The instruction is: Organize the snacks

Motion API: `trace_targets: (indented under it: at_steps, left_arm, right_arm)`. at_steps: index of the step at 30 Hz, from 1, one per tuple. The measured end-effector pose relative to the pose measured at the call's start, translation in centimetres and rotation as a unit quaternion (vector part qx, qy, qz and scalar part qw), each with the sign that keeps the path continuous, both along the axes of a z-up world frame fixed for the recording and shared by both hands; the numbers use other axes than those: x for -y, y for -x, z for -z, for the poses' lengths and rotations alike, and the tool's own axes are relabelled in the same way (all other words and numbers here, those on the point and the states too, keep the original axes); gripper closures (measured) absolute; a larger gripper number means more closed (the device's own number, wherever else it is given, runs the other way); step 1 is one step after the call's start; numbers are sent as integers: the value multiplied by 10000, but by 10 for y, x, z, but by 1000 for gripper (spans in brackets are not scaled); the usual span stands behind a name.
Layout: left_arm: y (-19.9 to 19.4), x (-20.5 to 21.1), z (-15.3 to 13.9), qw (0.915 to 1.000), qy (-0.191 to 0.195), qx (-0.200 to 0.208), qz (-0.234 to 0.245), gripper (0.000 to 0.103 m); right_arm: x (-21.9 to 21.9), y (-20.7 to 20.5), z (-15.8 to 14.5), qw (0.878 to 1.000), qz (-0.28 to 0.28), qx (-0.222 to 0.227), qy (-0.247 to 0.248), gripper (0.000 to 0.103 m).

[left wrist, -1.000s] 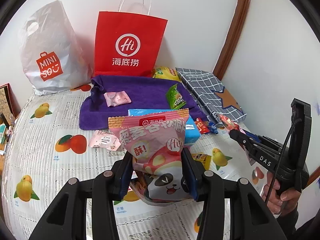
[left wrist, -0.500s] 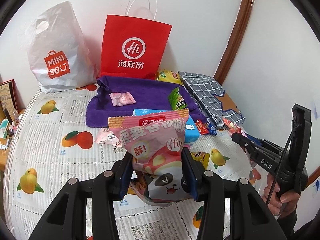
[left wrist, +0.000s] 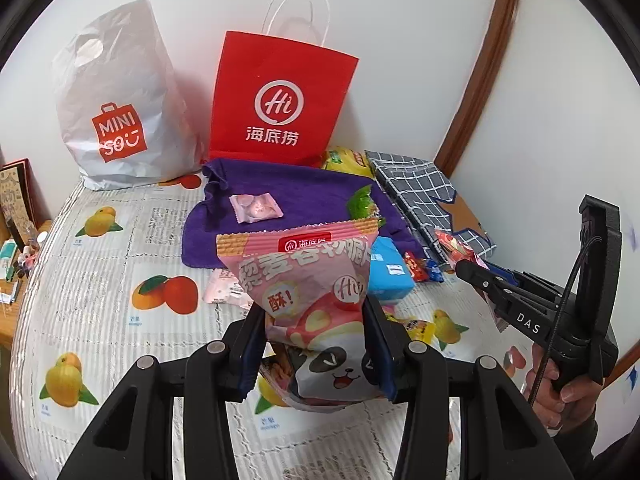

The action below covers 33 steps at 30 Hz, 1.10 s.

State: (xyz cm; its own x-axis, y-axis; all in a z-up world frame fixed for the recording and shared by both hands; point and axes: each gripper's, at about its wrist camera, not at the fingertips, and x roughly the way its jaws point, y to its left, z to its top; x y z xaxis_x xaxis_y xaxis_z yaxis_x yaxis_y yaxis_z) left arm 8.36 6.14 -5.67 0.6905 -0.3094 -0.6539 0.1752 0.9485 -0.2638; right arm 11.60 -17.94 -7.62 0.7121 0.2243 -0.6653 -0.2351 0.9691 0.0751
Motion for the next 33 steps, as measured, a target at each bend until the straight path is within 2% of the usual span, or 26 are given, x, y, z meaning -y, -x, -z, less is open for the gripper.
trace_targets:
  at_steps: [6, 14, 17, 33]
  left_arm:
    - [-26, -9, 1, 10000, -43, -31, -39, 59]
    - [-74, -4, -16, 9997, -224, 91, -10, 59]
    - [-88, -4, -19, 9998, -160, 78, 9, 59]
    - [-163, -5, -31, 9994, -324, 148, -32, 59]
  right_arm:
    - [-14, -22, 1, 10000, -39, -45, 35, 81]
    - [-24, -61, -13, 10000, -40, 84, 12, 81]
    - [-27, -80, -18, 10000, -17, 81, 39, 81]
    - [-30, -166, -31, 9996, 87, 245, -103, 81]
